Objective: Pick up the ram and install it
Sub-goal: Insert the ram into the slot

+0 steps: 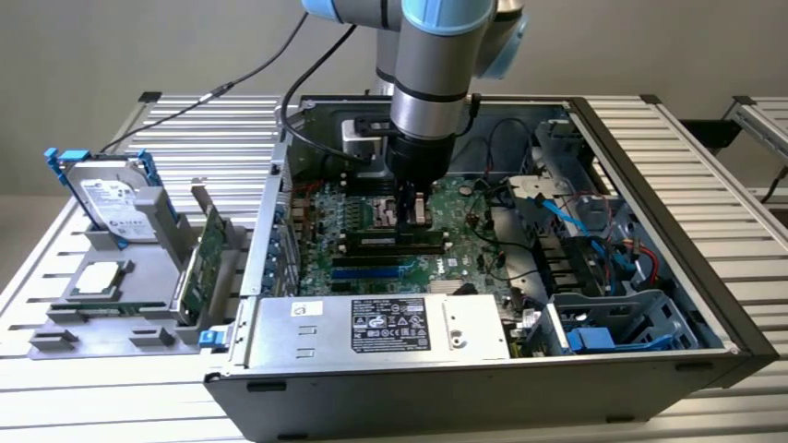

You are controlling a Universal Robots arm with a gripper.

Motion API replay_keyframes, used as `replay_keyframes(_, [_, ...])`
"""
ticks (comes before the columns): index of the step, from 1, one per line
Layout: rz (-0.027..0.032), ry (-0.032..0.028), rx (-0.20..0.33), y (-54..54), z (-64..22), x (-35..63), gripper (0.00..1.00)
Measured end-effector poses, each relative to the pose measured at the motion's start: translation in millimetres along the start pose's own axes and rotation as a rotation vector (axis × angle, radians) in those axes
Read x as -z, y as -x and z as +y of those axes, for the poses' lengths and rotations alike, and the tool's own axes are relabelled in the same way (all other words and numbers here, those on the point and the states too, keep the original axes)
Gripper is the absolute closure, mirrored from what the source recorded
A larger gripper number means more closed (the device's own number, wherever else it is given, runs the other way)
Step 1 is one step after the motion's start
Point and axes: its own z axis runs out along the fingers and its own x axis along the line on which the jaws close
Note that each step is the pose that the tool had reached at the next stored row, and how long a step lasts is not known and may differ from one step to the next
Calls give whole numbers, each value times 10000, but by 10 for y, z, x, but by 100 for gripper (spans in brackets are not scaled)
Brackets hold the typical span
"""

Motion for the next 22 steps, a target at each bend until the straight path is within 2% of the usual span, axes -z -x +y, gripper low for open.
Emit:
replay_keyframes(16, [14,-7,6,1,-2,-4,86])
replay_keyframes(18, [-5,-21,7,1,-1,31,86])
replay_keyframes(20, [15,-7,6,-7,7,106,86])
replay_keyframes(22, [15,-7,5,-8,9,131,86])
